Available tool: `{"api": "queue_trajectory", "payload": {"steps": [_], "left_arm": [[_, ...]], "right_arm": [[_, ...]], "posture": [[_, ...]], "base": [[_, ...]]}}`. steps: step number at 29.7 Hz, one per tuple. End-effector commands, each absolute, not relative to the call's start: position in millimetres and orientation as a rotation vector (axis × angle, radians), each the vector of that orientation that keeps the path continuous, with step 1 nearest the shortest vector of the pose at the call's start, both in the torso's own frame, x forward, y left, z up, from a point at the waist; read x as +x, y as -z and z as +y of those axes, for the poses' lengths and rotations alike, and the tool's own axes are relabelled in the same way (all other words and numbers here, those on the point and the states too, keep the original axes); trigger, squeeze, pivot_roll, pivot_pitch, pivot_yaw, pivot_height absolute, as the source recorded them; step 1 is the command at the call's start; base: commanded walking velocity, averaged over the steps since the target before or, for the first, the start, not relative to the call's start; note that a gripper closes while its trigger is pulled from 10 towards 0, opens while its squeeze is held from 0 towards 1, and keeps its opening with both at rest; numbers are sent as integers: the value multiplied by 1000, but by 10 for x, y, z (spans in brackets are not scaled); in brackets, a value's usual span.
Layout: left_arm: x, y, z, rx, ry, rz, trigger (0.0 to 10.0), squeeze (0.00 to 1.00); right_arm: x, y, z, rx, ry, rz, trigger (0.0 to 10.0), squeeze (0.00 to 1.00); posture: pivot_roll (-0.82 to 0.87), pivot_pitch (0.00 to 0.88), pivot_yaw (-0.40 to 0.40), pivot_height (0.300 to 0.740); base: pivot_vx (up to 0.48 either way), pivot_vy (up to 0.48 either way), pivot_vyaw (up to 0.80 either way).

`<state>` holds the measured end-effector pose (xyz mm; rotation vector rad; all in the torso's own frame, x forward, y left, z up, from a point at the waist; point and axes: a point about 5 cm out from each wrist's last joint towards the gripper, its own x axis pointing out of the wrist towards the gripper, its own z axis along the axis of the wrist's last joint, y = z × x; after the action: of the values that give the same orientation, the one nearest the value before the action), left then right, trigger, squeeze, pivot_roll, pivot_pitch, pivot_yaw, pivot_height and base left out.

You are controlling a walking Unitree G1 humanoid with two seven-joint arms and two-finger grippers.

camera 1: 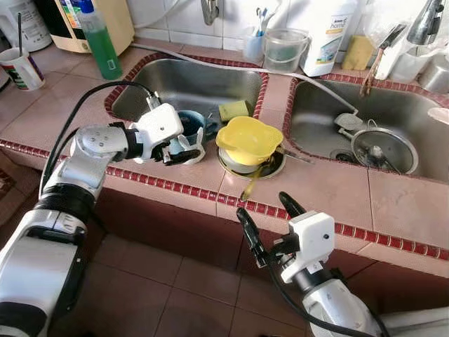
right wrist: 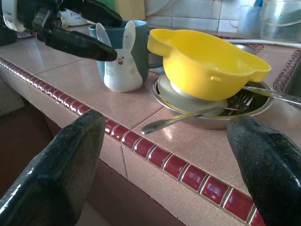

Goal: Kitchen organization

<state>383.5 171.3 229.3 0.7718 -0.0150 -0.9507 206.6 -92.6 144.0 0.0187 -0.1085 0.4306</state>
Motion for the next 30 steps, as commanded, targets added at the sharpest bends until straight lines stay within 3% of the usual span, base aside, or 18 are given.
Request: {"api": "queue_trajectory", "payload": {"steps": [1, 2, 3, 4, 5, 6, 7, 8, 9, 30], "left_arm": [[3835, -2338, 1731, 810, 965, -11, 4745, 0], [3834, -2335, 1735, 812, 971, -4, 2627, 0], [3832, -2333, 1736, 812, 974, -1, 1647, 0], [3831, -2333, 1737, 814, 975, -2, 1843, 0], [3827, -2331, 1735, 812, 986, 1, 157, 0], [3821, -2334, 1730, 812, 997, -4, 0, 0], [3821, -2334, 1732, 813, 998, -1, 1255, 0], [3822, -2334, 1734, 815, 998, 1, 1255, 0], [3816, -2333, 1731, 818, 1014, 6, 0, 0], [3787, -2259, 1754, 834, 1057, 44, 157, 0]], "right_arm": [[2037, -1450, -911, 19, -439, -106, 10000, 0], [2037, -1448, -908, 18, -441, -105, 10000, 0], [2036, -1447, -907, 19, -442, -105, 10000, 0], [2035, -1445, -906, 20, -442, -105, 10000, 0], [2035, -1444, -904, 20, -443, -105, 10000, 0], [2036, -1442, -904, 20, -443, -104, 10000, 0], [2037, -1440, -904, 20, -442, -103, 10000, 0], [2037, -1438, -905, 20, -442, -103, 10000, 0], [2037, -1435, -907, 21, -441, -102, 10000, 0], [2028, -1429, -912, 27, -428, -99, 10000, 0]], "posture": [[-183, 171, 53, 732], [-183, 171, 53, 732], [-180, 168, 54, 732], [-180, 168, 54, 732], [-181, 166, 55, 732], [-181, 166, 55, 732], [-180, 166, 56, 732], [-180, 166, 56, 732], [-181, 165, 56, 732], [-180, 172, 66, 732]], "base": [[0, 0, 0], [0, 0, 0], [0, 0, 0], [0, 0, 0], [0, 0, 0], [0, 0, 0], [0, 0, 0], [0, 0, 0], [0, 0, 0], [0, 0, 0]]}}
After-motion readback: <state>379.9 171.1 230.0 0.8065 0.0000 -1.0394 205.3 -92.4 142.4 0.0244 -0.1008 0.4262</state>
